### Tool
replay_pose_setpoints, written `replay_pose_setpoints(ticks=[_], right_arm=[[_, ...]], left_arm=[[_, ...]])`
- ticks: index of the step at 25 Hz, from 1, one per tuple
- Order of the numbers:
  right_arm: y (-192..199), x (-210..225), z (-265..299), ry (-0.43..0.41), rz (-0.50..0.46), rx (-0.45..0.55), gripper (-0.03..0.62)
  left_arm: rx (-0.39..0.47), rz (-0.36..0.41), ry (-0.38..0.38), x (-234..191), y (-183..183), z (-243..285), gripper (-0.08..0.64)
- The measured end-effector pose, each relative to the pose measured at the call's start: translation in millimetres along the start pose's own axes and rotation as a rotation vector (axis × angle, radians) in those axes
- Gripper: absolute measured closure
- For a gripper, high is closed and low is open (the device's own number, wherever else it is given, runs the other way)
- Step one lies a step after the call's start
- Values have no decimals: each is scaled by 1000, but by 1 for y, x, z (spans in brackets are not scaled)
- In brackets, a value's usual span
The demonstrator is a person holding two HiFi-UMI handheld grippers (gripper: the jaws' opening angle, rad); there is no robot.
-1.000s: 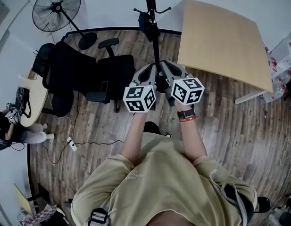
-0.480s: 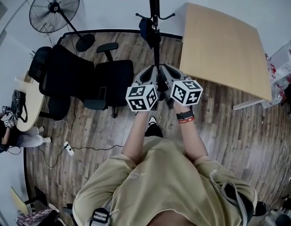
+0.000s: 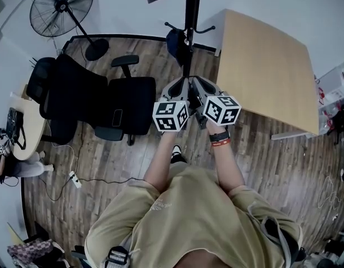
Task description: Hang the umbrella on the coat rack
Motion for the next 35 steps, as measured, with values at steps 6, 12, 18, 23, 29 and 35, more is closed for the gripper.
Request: replay_pose_setpoints(ticks=[6,12,18,23,29,35], right_arm=[[4,25,48,72,10,-67,575],[-2,45,79,120,23,-52,575],[-15,65,97,142,35,-60,575],[-30,86,115,121,47,-75,575],[-27,107,129,102,66,-107,575],[-24,126,140,88,83,-135,575]], left_arm=[[-68,-10,-44,-35,4,40,537],[-92,-6,-24,-55,1,73,537],[-125,-12,10,-63,-8,102,537],[-135,-8,-3,-68,-14,131,537],[-148,-22,-24,-75,-6,157,537],[-170,-14,-37,-78,0,174,537]])
Point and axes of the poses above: the fingertips, and each gripper's own axes: z forward along the fingers, x to its right, y out of its underside, the point moved 2 cm from there along -z, backward along the fingers, and after that the axes turned 4 degrees about -z, right-handed, at the moved point
